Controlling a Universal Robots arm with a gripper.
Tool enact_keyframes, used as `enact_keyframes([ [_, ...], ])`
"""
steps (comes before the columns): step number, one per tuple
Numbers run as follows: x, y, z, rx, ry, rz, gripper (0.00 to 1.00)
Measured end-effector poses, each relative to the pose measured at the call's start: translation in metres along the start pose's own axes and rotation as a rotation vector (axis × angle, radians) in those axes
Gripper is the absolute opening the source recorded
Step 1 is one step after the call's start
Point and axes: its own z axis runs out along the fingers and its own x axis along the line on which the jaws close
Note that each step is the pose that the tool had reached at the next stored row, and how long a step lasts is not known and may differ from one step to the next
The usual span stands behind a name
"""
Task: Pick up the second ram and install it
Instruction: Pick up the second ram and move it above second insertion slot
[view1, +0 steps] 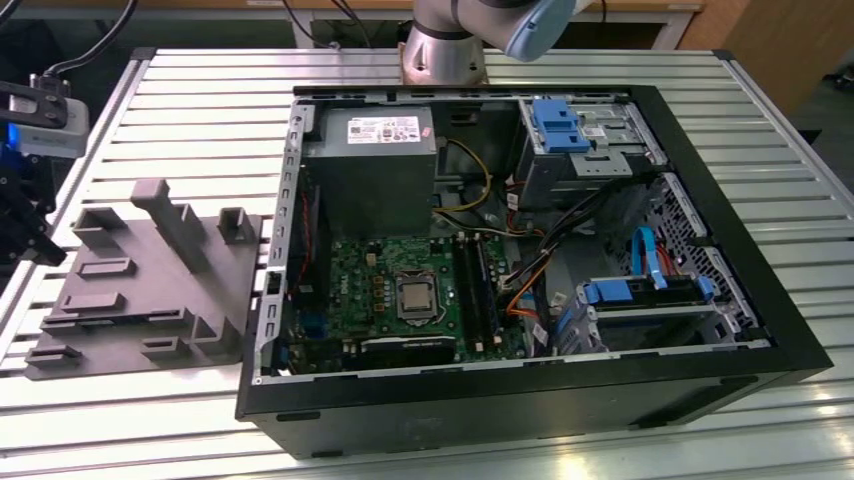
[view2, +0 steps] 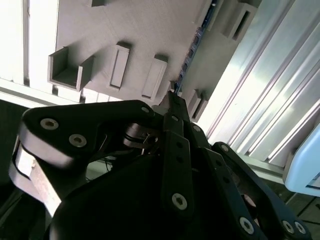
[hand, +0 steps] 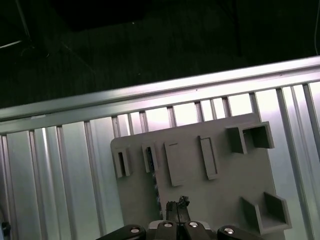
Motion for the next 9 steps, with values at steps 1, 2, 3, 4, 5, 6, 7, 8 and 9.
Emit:
enact_keyframes([
  [1, 0.0, 0.0, 0.0002, -0.0001, 0.0001, -0.004, 0.11],
  [2, 0.0, 0.0, 0.0004, -0.0002, 0.0003, -0.009, 0.11],
  [3, 0.0, 0.0, 0.0005, -0.0003, 0.0006, -0.013, 0.11],
  [4, 0.0, 0.0, 0.0005, -0.0003, 0.0006, -0.015, 0.11],
  [5, 0.0, 0.0, 0.0005, -0.0004, 0.0007, -0.015, 0.11],
  [6, 0.0, 0.0, 0.0005, -0.0004, 0.0007, -0.015, 0.11],
  [7, 0.0, 0.0, 0.0006, -0.0004, 0.0007, -0.015, 0.11],
  [8, 0.0, 0.0, 0.0006, -0.0003, 0.0006, -0.016, 0.11],
  [9, 0.0, 0.0, 0.0006, -0.0004, 0.0007, -0.016, 0.11],
])
